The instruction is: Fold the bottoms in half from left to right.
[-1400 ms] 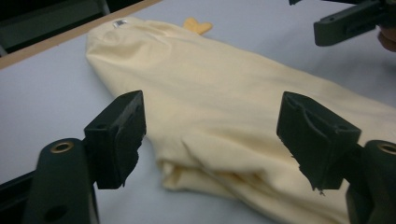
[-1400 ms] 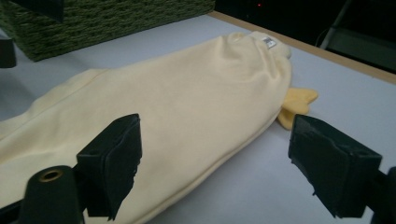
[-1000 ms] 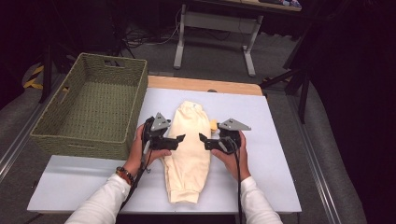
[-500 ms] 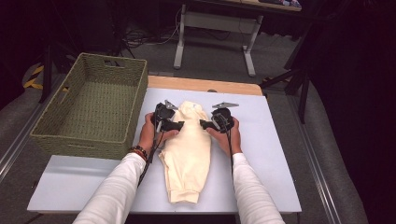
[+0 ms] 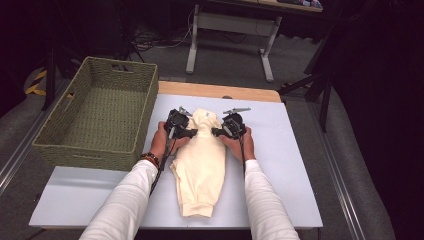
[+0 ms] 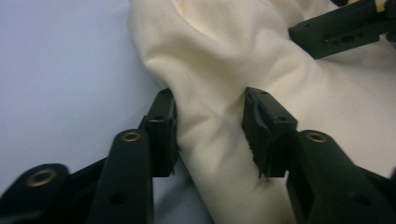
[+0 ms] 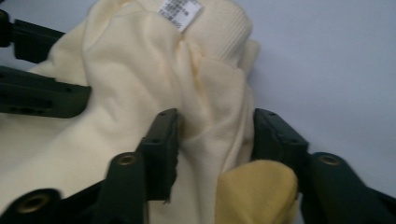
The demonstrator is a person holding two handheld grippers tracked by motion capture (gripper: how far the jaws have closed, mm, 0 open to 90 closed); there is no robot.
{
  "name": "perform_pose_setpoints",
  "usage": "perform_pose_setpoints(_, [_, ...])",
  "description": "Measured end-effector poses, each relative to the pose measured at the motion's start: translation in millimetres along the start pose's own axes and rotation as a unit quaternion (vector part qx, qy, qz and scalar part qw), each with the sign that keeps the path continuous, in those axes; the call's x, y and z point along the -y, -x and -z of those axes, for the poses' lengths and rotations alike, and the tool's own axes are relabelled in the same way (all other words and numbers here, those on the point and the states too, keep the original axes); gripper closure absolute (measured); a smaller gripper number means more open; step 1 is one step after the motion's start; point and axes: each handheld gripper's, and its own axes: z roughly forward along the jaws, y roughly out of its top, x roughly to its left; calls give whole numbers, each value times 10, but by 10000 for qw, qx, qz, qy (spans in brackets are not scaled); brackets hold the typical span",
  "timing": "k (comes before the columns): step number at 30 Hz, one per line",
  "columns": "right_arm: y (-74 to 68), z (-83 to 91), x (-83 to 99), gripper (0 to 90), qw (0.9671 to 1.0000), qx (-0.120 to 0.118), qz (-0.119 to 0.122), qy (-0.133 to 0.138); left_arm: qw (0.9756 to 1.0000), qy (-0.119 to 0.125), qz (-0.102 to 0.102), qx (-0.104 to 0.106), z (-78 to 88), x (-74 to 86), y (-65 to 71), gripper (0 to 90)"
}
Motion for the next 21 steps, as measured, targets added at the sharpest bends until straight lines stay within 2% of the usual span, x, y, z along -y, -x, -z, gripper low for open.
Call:
perform_pose_setpoints(2, [-19,3,8,679,9999,-107,-66,-1,9999,-8,13,144,0,3,13,722])
perform_pose_setpoints(5, [-38,-3,14,755,9998,-167,-92,40,9999,-104,-127,45,8,-23,53,787])
perform_pose_setpoints(8, [-35,7,19,781,9998,-155,-111,62,9998,-146,-149,-53,18,-28,80,800])
perform_pose_setpoints(13, [-81,27,57,806,9997,44,-96,221,9991,-188,-267,-259,47,-39,133,807])
perform_pose_setpoints(16, [-91,76,40,812,9996,81,-37,275,9990,-101,-264,-332,89,-51,148,809])
perform_pose_setpoints(21, [-127,178,-8,813,9982,208,106,555,9963,63,-525,-677,192,-137,226,810])
